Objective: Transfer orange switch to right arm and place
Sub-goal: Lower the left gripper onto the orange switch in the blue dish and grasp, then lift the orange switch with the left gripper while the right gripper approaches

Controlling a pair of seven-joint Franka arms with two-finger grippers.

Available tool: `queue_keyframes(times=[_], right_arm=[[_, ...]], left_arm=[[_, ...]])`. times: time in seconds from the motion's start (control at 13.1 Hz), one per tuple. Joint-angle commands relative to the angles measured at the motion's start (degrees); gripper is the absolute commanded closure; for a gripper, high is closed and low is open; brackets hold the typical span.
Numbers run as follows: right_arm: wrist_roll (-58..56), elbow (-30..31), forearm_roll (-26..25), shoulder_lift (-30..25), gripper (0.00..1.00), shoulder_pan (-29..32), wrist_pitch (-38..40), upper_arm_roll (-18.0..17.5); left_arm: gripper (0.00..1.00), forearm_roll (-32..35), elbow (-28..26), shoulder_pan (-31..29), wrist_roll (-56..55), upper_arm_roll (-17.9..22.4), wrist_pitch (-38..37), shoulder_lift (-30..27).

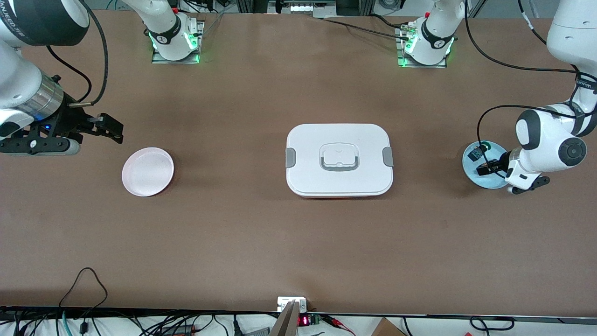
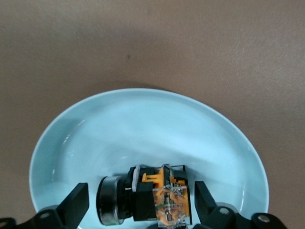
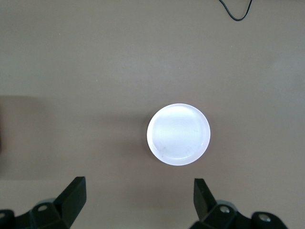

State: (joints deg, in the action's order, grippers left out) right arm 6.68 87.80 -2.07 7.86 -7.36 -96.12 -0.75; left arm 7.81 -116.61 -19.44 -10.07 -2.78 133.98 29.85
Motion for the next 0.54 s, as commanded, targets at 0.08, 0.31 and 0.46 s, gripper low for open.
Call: queue_keyframes(times=[0.08,0.31,0.46], right_arm=[[0.44,-0.17,-1.27,-0.04,0.00,0.24,-0.56,-0.39],[0.52,-0.17,-1.01,-0.04,0.00,0.24,-0.56,-0.48],[0.52,-0.17,-1.00,-0.13,0.00,0.33,-0.65,-0.39]], left_arm=[[0.37,1.25,0.24,-0.51,-0.21,-0.39,-0.20,0.48],[0.50,0.81,2.60,-0.43,-0.13,-0.91,-5.54,-0.66],[0.51,0.72,6.90,0.01,-0.04,-1.35,-12.91,-2.24]])
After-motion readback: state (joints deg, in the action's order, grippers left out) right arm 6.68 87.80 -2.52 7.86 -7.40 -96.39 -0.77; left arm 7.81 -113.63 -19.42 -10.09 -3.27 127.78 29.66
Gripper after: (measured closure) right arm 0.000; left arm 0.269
